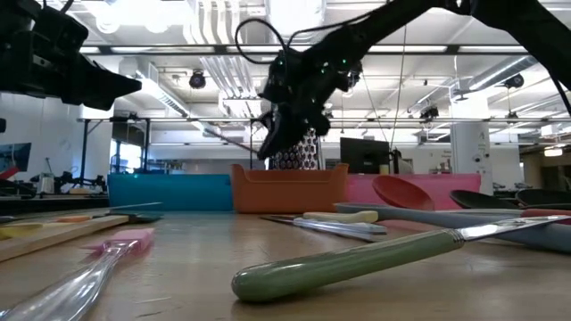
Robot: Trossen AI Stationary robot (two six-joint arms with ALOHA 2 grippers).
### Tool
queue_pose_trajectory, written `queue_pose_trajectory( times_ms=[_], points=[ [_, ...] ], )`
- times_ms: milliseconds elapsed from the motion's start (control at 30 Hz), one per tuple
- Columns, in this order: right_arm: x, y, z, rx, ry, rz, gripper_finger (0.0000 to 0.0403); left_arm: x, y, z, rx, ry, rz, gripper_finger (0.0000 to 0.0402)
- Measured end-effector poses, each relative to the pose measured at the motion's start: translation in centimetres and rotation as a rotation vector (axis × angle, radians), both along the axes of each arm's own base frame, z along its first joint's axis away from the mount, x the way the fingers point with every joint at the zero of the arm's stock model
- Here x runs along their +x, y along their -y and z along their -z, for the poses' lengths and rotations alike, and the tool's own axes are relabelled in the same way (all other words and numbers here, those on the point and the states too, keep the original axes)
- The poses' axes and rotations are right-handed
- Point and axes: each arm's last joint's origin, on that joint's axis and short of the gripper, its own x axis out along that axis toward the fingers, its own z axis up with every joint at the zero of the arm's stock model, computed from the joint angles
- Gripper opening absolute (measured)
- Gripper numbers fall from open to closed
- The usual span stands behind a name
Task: Pick & Place Kitchen Items
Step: Put the bronze table knife into the brown bin, then put the black ladle scoop into the pink bin
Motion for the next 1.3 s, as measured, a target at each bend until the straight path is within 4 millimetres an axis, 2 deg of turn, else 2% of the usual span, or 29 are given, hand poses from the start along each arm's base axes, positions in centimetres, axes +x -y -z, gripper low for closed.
queue_pose_trajectory(
  times_ms=[267, 567, 700, 1000, 1300],
  points=[
    [-1.1, -0.4, 2.6, -0.045, -0.074, -0.043, 0.0027, 0.0, 0.0, 0.0, 0.0, 0.0, 0.0, 0.0014],
    [-1.8, -0.5, 4.3, -0.077, -0.115, -0.035, 0.0027, 0.0, 0.0, 0.0, 0.0, 0.0, 0.0, 0.0014],
    [-1.9, -0.4, 4.3, -0.077, -0.114, -0.029, 0.0029, 0.0, 0.0, 0.0, 0.0, 0.0, 0.0, 0.0014],
    [-1.8, -0.4, 4.3, -0.047, -0.126, 0.032, 0.0093, 0.0, 0.0, 0.0, 0.0, 0.0, 0.0, 0.0014],
    [-1.9, -0.5, 3.2, -0.037, -0.102, 0.061, 0.0115, 0.0, 0.0, 0.0, 0.0, 0.0, 0.0, 0.0014]
  ],
)
